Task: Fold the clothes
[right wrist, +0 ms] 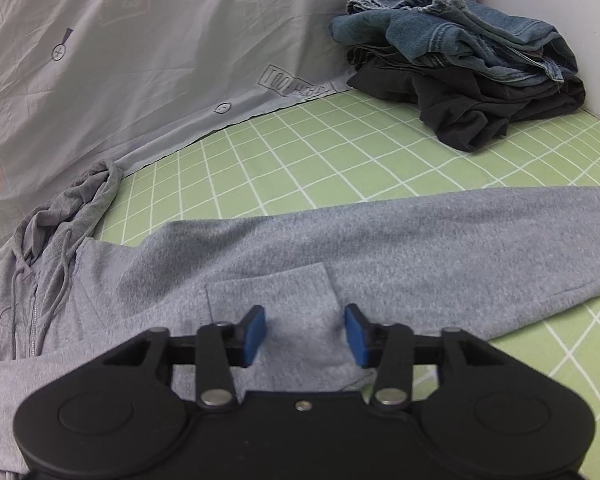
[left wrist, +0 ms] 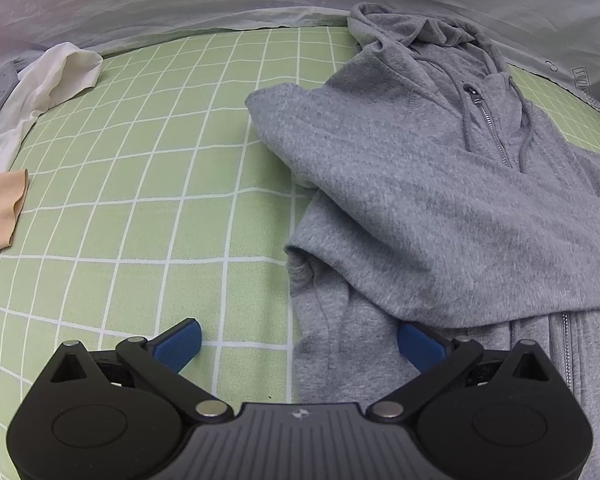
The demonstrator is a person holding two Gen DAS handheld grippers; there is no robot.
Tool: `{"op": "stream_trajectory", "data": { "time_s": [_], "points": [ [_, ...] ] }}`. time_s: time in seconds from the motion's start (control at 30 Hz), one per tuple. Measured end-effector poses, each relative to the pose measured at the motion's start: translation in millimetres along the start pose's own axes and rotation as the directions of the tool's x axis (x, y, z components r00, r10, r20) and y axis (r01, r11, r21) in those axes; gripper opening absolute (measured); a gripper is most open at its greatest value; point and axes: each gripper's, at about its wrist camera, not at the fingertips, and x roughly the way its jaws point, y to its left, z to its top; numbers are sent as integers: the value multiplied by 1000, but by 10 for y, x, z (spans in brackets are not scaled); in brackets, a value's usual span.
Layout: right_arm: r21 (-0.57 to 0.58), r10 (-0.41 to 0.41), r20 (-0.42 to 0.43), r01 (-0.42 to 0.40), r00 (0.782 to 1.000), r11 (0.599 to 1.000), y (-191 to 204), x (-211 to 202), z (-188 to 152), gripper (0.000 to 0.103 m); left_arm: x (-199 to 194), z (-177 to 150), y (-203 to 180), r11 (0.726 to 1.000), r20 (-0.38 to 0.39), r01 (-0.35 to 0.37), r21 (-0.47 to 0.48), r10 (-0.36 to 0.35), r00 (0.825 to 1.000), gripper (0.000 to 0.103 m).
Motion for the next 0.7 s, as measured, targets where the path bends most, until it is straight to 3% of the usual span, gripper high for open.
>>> {"op": "stream_trajectory", "data": {
  "time_s": [0.07, 0.1, 0.27, 0.47, 0.53, 0.63, 0.7],
  "points": [
    [55, 21, 15, -22, 1000, 998, -55, -44, 71, 6, -3, -11, 3, 1000, 5, 0, -2, 0, 1000, 103],
    [81, 32, 23, -33, 999, 996, -82, -66, 107, 5, -6, -15, 3, 1000, 7, -1, -4, 1, 1000, 103],
    [53, 62, 167, -71, 984, 996, -23, -355, 356, 4, -13, -23, -6, 1000, 15, -3, -9, 3, 1000, 103],
    [135, -33, 356, -17, 934, 991, -264, -741, 673, 4, -17, -33, -16, 1000, 22, -4, -13, 4, 1000, 103],
    [132, -78, 327, 36, 942, 991, -398, -668, 710, 4, -19, -38, -21, 1000, 28, -7, -18, 8, 1000, 103],
    [177, -133, 204, 97, 970, 979, -616, -374, 621, 5, -20, -38, -28, 999, 37, -12, -29, 13, 999, 103],
    [200, -167, 142, 137, 976, 970, -709, -249, 525, 11, -20, -32, -29, 999, 37, -13, -31, 14, 999, 103]
  ]
}}
